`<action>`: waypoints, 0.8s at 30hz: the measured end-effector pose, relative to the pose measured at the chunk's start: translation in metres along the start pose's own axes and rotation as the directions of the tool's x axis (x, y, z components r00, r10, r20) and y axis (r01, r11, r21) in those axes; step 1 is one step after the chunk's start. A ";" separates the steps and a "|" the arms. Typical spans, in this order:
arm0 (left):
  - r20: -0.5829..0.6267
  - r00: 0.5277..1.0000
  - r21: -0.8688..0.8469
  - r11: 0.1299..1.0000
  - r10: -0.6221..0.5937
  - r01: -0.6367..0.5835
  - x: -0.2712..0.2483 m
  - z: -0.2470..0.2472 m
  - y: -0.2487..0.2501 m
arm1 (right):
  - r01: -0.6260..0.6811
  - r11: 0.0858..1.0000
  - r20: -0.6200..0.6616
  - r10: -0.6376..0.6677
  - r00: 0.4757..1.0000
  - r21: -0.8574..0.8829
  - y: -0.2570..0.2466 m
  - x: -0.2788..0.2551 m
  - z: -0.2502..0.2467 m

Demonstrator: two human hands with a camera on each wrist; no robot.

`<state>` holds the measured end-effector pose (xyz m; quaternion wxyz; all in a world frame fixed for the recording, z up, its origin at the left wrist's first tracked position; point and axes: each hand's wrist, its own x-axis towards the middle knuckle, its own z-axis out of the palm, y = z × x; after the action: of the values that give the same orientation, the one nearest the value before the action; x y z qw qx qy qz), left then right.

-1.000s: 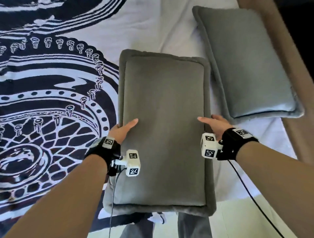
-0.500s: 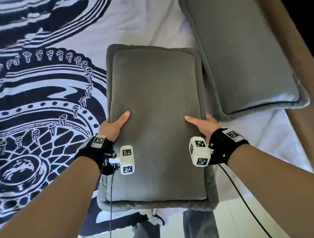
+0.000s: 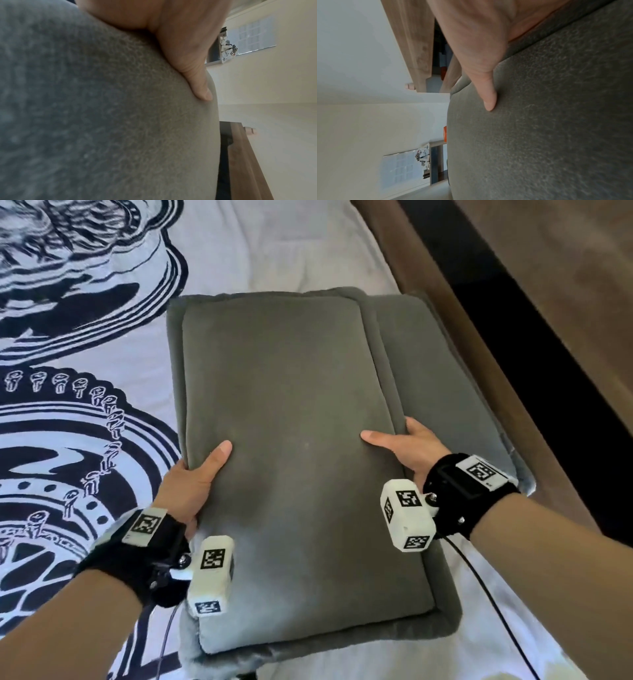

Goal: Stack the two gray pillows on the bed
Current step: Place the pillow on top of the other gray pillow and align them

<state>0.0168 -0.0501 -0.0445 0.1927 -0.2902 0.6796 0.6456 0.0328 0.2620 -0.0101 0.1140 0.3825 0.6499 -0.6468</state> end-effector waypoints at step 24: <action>0.309 0.948 -0.203 0.979 0.076 -0.012 0.035 0.242 0.035 | 0.170 0.911 -0.216 -0.265 0.940 -0.376 -0.065 0.127 -0.198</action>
<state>-0.0595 0.1841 -0.0620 0.2544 -0.1858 0.5787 0.7522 -0.0272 0.4990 -0.0156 0.0203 0.3626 0.8031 -0.4725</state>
